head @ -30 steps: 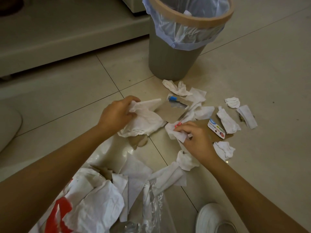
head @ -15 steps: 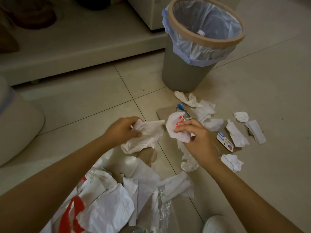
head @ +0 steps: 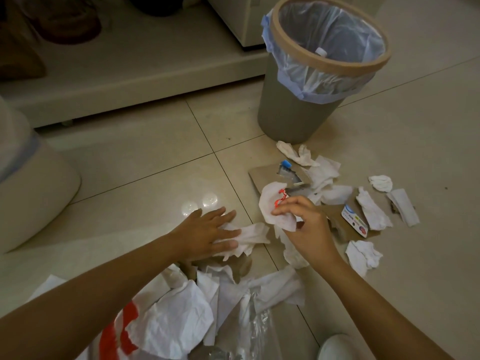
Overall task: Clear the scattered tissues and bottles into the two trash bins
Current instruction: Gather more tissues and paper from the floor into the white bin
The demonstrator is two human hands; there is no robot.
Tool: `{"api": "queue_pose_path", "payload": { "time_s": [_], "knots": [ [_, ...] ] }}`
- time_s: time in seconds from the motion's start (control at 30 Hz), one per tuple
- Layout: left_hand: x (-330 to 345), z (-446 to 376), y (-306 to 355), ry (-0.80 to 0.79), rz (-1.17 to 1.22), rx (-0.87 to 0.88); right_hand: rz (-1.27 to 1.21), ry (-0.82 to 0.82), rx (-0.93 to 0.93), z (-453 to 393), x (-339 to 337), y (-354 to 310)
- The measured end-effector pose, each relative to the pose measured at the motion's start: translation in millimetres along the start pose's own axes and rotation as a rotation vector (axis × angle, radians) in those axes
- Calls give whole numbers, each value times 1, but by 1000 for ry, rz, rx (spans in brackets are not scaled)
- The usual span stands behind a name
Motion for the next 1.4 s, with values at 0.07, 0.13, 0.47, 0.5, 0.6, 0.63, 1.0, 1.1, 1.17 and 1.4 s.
{"api": "queue_pose_path", "payload": {
  "time_s": [0.07, 0.13, 0.47, 0.5, 0.6, 0.63, 1.0, 1.1, 1.17, 1.4],
  "knots": [
    [-2, 1, 0, -1, 61, -28, 11, 3, -6, 4, 0, 1],
    [1, 2, 1, 67, 47, -8, 3, 6, -1, 7, 0, 2],
    [14, 2, 16, 281, 10, -88, 55, -72, -61, 16, 7, -7],
    [13, 1, 17, 208, 31, -152, 89, -101, -82, 17, 8, -10],
    [7, -1, 18, 90, 83, -268, 246, -175, -162, 15, 9, -18],
    [3, 0, 19, 88, 75, -286, 301, -192, -198, 13, 9, -20],
    [-68, 85, -24, 667, -84, -154, 550, -158, -549, -35, 20, -79],
    [-98, 129, -38, 771, -168, -123, 533, -104, -623, -61, 33, -111],
    [-115, 159, -47, 835, -228, -140, 512, -79, -684, -80, 46, -136],
    [-151, 247, -80, 1138, -445, -280, 353, 69, -897, -139, 98, -232]
  ]
}}
Point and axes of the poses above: each hand's wrist, its own z-axis away from the middle knuckle, its own x-axis out of the palm, y = z × x, the point moved 1 cm from there along -z, towards the middle knuckle, and after that the axes turned 6 degrees about -x, right-handed, at the moved point
